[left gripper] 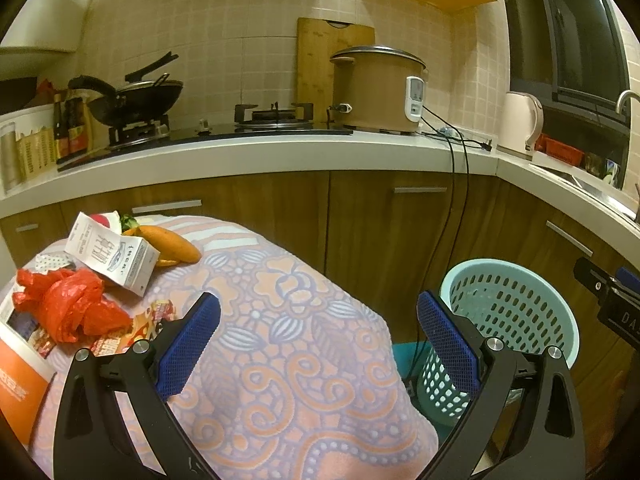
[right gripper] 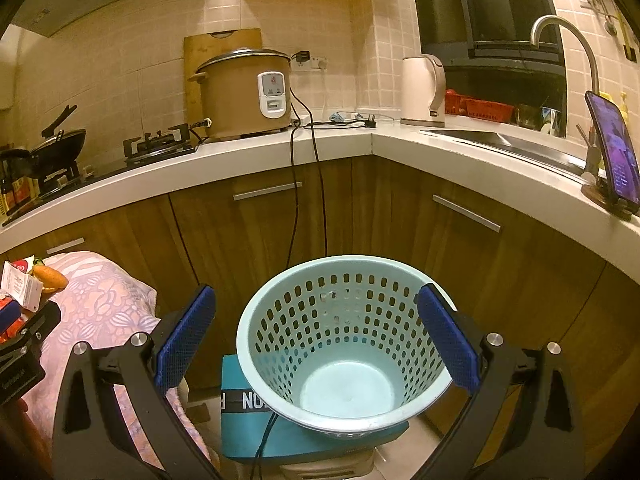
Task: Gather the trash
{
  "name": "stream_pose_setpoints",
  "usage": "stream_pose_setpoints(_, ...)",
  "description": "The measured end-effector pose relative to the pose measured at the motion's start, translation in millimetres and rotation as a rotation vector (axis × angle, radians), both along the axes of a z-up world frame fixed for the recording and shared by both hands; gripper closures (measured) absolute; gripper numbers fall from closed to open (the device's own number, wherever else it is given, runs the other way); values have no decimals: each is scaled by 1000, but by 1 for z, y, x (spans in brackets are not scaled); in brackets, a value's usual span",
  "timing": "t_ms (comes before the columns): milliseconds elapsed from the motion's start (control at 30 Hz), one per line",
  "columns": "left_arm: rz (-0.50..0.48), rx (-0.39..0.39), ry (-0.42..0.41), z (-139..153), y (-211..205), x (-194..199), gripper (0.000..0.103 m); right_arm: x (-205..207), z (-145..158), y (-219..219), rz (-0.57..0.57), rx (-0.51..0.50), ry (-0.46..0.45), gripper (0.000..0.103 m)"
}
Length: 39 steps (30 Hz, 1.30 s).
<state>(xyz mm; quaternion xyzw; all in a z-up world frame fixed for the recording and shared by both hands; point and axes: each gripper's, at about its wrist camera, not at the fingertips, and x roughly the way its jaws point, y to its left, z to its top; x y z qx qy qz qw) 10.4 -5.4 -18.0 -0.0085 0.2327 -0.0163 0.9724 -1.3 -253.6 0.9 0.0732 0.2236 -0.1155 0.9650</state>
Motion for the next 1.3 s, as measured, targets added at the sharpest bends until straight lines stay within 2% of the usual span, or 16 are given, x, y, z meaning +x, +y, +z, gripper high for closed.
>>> stream_pose_setpoints(933, 11, -57, -21, 6, 10, -5, 8, -2, 8, 12, 15, -16, 19, 8)
stream_pose_setpoints(1300, 27, -130, 0, 5, 25, -3, 8, -11, 17, 20, 23, -33, -1, 8)
